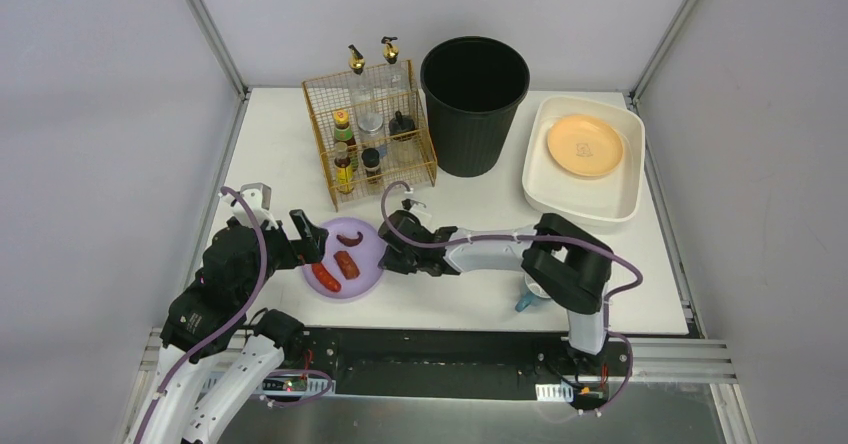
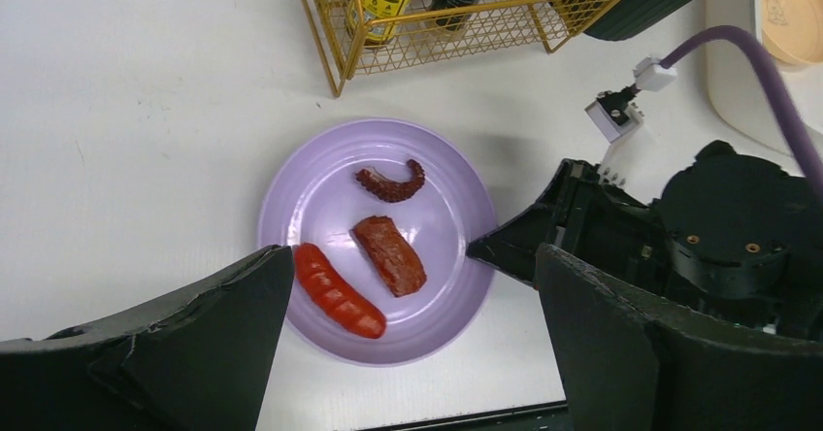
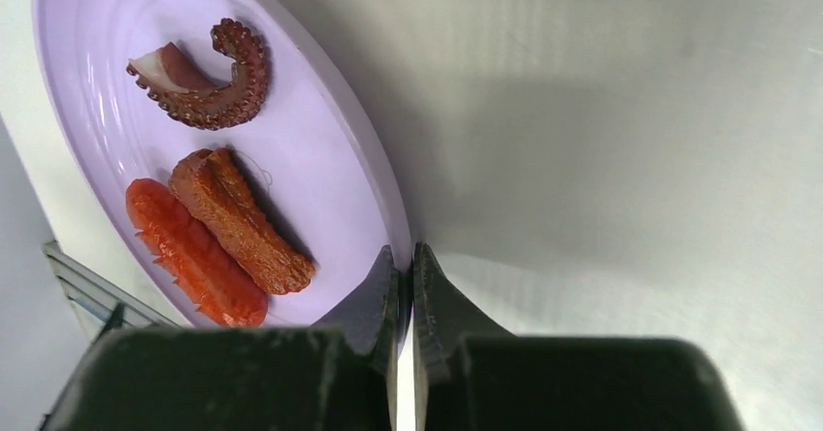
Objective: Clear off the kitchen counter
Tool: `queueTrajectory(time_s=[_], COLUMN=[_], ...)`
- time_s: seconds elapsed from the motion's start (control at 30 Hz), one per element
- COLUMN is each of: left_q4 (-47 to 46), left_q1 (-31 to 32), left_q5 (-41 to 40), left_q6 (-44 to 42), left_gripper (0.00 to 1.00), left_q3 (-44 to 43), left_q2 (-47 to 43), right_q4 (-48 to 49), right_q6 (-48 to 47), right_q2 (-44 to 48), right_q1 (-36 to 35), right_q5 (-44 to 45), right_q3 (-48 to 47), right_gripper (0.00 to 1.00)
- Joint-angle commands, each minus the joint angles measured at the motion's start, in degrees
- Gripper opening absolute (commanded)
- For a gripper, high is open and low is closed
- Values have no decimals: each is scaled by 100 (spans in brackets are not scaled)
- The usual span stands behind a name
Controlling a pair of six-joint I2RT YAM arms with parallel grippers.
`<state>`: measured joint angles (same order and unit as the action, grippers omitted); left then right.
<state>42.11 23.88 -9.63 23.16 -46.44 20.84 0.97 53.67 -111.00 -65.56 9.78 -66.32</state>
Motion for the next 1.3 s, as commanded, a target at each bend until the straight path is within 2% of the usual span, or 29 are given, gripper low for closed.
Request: queueTrajectory(time_s=[0.0,0.3,0.67,0.9,1.27], left_q4=[-23,-25,-27,-27,-28], left_q1=[-76,-76,-76,-76,-76], left_q5=[-122,-115,-131,-94,-52], left_q6=[-13,-13,-4,-4,0], left_gripper=[100,100,100,100,100], left_q3=[18,21,20,11,12], left_q2=[-50,-52,-56,-25,-21], right_q4=[-502,-1170,-2424,-3448,-4254], right_q6=[-355,-760,-1198,-1621,-1943], right_q2=[755,2042,3635,4104,3326], right_q1=[-12,140,726,1634,3424], right_q5=[155,-81,-658,-920,-1966], right_q3=[263,847,893,124,-2006], right_gripper=[0,0,0,0,0])
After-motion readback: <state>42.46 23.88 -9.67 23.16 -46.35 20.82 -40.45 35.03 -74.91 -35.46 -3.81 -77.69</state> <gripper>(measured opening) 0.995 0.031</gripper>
